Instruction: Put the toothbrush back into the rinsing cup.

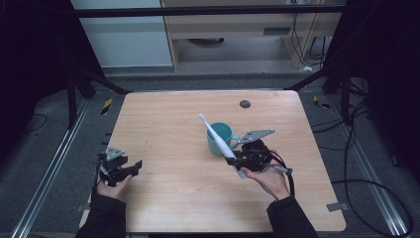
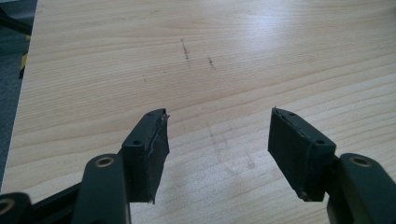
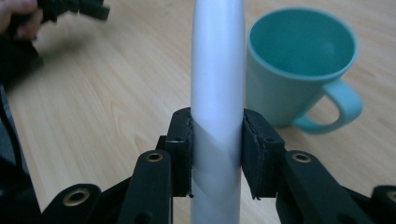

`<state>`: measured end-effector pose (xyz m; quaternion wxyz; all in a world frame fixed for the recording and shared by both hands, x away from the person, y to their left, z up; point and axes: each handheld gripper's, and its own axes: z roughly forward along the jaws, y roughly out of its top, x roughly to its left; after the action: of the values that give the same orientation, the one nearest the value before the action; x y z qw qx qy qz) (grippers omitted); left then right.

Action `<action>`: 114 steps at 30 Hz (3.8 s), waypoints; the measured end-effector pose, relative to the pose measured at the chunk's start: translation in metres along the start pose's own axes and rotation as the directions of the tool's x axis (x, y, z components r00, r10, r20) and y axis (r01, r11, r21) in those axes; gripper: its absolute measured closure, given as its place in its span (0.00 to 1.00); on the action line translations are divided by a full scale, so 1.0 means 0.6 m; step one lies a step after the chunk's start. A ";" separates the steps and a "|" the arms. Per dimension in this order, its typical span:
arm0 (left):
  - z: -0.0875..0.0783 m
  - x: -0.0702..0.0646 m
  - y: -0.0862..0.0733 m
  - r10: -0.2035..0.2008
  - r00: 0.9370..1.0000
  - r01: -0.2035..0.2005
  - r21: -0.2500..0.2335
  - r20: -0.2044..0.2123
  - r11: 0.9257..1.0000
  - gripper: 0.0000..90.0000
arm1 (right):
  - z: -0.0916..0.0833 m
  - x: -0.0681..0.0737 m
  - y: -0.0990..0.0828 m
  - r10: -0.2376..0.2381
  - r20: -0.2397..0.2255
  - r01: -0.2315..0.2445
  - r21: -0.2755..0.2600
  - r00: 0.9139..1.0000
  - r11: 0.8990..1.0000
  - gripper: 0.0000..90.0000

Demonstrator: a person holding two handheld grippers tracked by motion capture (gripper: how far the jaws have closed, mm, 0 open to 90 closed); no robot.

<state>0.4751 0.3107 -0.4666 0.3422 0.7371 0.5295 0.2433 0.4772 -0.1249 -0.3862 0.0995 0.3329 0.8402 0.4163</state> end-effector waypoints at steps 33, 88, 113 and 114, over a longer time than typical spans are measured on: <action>0.001 0.000 0.001 0.002 1.000 -0.002 -0.001 0.000 1.000 0.42 | 0.047 -0.038 0.073 0.184 0.171 -0.101 -0.408 0.968 0.907 0.74; -0.002 0.001 0.002 0.001 1.000 -0.001 -0.018 -0.003 1.000 0.43 | 0.185 -0.057 0.051 0.258 0.320 -0.166 -0.286 0.912 0.944 0.73; -0.002 0.001 0.002 0.001 1.000 -0.001 -0.015 -0.002 1.000 0.43 | 0.166 -0.050 0.056 0.221 0.344 -0.132 -0.264 0.913 0.956 0.52; -0.003 0.001 0.002 0.000 1.000 0.000 -0.017 -0.002 1.000 0.43 | 0.162 -0.048 0.057 0.217 0.345 -0.126 -0.267 0.913 0.955 0.48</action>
<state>0.4749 0.3116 -0.4648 0.3480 0.7341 0.5276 0.2485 0.5585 -0.0672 -0.4251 0.2585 0.4642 0.7170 0.4512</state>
